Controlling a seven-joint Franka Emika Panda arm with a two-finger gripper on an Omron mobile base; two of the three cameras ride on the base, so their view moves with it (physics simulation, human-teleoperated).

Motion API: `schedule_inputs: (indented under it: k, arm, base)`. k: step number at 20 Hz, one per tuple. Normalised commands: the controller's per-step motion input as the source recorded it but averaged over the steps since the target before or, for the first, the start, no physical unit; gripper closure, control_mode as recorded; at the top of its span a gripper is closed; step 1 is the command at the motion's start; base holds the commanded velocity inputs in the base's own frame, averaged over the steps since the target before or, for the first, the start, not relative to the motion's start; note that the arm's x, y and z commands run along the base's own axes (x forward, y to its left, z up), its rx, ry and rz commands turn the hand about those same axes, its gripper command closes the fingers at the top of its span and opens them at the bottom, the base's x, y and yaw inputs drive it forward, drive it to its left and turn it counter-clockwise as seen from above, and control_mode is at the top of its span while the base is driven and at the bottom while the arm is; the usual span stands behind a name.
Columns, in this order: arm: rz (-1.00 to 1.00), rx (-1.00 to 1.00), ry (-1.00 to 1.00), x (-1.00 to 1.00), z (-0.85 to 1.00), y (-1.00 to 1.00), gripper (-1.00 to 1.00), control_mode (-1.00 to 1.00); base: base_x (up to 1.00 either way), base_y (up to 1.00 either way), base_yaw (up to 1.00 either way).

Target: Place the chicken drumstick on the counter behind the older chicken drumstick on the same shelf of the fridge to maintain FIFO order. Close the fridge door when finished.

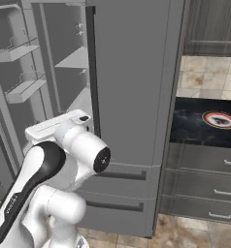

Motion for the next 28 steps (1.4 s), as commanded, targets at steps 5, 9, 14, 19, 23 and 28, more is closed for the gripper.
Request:
schedule_inputs:
  k: [5,9,14,19,23,28]
  arm:
    - [-0.01,-0.59,-0.46,-0.78,0.06,1.0,-1.0,-1.0]
    - [-0.07,-0.5,-0.39,-0.55,0.02,1.0,-1.0,-1.0]
    - [-0.12,-0.42,-0.36,-0.35,0.0,1.0,-1.0,-1.0]
    - [-0.16,-0.27,-0.17,0.0,-0.32,1.0,-1.0,-1.0]
    - [-0.27,-0.2,-0.03,0.0,-0.58,1.0,-1.0,-1.0]
    - [-0.33,-0.21,0.0,0.24,-0.62,1.0,-1.0,-1.0]
  base:
    - [0.0,0.0,0.0]
    - [0.0,0.0,0.0]
    - [0.0,0.0,0.0]
    - [0.0,0.0,0.0]
    - [0.0,0.0,0.0]
    - [0.0,0.0,0.0]
